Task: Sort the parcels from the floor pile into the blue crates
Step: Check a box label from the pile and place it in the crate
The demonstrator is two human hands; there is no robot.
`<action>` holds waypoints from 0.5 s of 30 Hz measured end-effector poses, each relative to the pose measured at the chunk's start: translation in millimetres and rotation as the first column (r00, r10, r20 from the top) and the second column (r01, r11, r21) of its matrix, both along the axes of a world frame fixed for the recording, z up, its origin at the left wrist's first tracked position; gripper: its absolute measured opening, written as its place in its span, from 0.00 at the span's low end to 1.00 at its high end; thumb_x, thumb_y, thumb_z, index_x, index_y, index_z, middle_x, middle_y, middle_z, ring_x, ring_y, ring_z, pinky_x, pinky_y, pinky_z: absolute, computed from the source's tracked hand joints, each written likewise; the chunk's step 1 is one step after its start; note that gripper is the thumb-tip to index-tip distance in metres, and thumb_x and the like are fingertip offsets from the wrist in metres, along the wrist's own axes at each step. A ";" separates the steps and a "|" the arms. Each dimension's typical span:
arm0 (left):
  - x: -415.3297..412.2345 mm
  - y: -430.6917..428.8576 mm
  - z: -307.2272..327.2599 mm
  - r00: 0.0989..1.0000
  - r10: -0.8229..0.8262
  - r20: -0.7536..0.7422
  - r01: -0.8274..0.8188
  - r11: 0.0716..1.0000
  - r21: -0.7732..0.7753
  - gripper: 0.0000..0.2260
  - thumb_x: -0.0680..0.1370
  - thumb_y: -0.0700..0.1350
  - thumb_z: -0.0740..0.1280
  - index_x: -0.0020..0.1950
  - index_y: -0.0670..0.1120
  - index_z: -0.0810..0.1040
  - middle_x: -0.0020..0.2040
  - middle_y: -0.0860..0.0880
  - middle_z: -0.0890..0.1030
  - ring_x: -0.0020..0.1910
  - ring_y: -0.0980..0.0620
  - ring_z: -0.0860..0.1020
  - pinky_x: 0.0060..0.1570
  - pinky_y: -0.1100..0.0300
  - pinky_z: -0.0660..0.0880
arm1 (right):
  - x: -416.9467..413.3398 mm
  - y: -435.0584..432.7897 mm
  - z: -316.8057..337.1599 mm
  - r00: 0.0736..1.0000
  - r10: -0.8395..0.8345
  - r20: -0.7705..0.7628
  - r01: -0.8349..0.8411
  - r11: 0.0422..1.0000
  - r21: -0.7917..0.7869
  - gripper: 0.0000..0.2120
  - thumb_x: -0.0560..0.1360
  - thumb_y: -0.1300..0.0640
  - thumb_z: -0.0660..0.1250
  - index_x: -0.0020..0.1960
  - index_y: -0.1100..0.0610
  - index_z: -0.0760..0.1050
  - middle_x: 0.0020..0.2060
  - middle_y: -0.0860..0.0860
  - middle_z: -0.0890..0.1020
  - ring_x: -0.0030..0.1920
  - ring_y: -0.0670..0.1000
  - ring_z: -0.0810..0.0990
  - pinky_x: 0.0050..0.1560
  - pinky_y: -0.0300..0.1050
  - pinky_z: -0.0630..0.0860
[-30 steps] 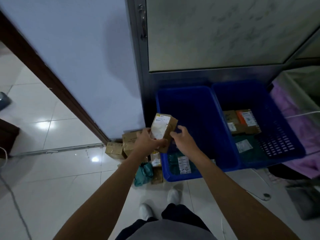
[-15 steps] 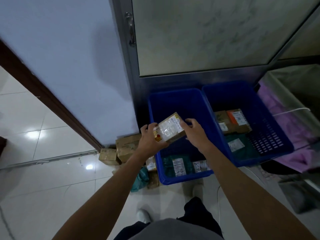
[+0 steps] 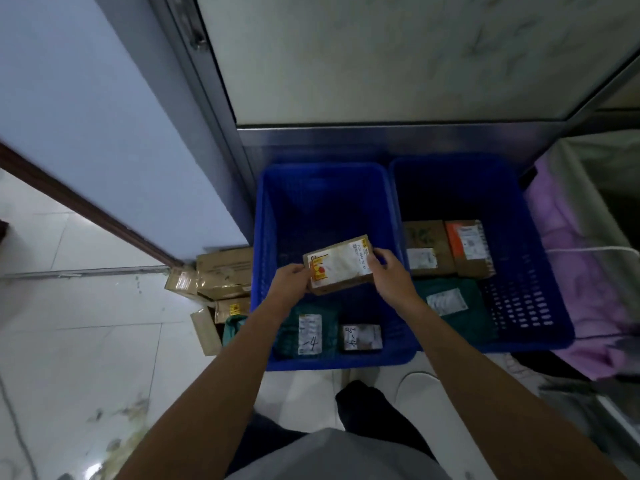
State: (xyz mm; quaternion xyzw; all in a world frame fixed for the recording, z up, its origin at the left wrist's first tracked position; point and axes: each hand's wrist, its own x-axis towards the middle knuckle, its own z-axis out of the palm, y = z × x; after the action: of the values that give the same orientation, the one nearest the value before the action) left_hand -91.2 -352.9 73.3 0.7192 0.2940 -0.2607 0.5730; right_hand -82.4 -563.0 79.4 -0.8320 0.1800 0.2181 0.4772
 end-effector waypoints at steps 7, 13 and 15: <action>12.7 -39.6 -30.7 0.994 0.097 -0.057 -0.093 0.993 0.068 0.09 0.78 0.52 0.68 0.50 0.49 0.83 0.46 0.47 0.86 0.49 0.47 0.84 0.50 0.51 0.78 | 30.9 -40.4 -36.8 0.964 0.227 -0.139 -0.245 0.961 -0.126 0.18 0.86 0.50 0.55 0.72 0.56 0.70 0.59 0.54 0.79 0.50 0.53 0.78 0.45 0.48 0.75; 38.8 -46.0 -100.3 0.996 -0.021 -0.083 0.035 0.984 0.173 0.15 0.79 0.54 0.66 0.61 0.49 0.78 0.47 0.46 0.85 0.47 0.43 0.83 0.50 0.45 0.80 | 38.9 -44.2 -107.3 0.952 0.249 -0.175 -0.280 0.942 -0.183 0.20 0.83 0.51 0.61 0.71 0.59 0.66 0.55 0.57 0.78 0.47 0.55 0.78 0.46 0.53 0.76; 43.8 -51.0 -125.9 0.993 -0.065 -0.103 0.084 0.977 0.195 0.12 0.80 0.52 0.65 0.60 0.48 0.77 0.48 0.46 0.83 0.43 0.45 0.80 0.46 0.48 0.77 | 31.3 -40.5 -133.8 0.934 0.306 -0.184 -0.346 0.904 -0.252 0.33 0.83 0.49 0.60 0.82 0.56 0.49 0.64 0.60 0.74 0.54 0.60 0.79 0.47 0.51 0.74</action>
State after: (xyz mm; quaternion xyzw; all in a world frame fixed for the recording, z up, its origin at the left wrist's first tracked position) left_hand -47.5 -403.9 -52.5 0.7701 0.3183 -0.2855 0.4734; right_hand -51.1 -603.5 -54.4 -0.8920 0.1001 0.3252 0.2975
